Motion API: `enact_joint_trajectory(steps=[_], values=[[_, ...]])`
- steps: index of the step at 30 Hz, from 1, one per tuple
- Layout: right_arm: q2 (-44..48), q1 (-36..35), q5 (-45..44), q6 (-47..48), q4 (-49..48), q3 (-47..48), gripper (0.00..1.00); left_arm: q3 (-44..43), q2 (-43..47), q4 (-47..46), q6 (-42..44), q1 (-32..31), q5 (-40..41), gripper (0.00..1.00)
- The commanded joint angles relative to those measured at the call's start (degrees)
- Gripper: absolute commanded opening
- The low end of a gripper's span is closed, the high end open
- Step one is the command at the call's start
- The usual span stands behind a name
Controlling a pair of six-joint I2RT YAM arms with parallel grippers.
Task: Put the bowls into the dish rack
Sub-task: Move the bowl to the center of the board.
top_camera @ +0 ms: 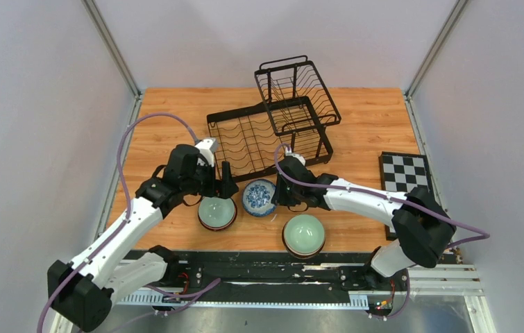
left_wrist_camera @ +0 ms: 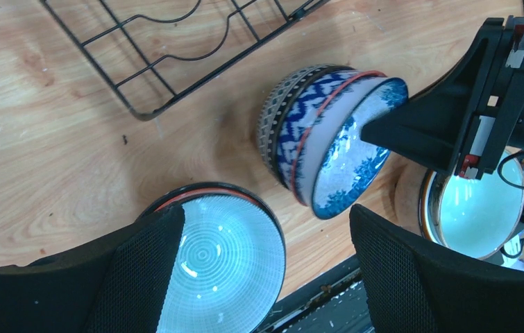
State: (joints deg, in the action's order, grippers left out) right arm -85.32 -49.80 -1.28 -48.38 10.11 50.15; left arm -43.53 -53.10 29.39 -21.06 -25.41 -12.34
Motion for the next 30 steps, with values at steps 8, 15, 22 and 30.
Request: enact_joint_trajectory(steps=[8, 15, 22, 30], values=[[-0.91, -0.29, -0.8, 1.55, 1.93, 3.65, 0.18, -4.93, -9.86, -7.34, -1.83, -5.99, 3.93, 0.88], [-2.01, 0.13, -0.26, 2.07, 2.12, 4.65, 0.18, -6.25, -15.54, -7.95, -1.43, -7.32, 5.3, 0.87], [-2.44, 0.47, 0.17, 2.45, 2.03, 5.44, 0.18, -7.13, -22.69, -8.76, -1.47, -7.89, 5.74, 0.8], [-2.57, 1.0, 0.31, 2.68, 2.11, 5.51, 0.19, -8.26, -29.18, -10.9, -1.84, -7.97, 4.34, 0.7]])
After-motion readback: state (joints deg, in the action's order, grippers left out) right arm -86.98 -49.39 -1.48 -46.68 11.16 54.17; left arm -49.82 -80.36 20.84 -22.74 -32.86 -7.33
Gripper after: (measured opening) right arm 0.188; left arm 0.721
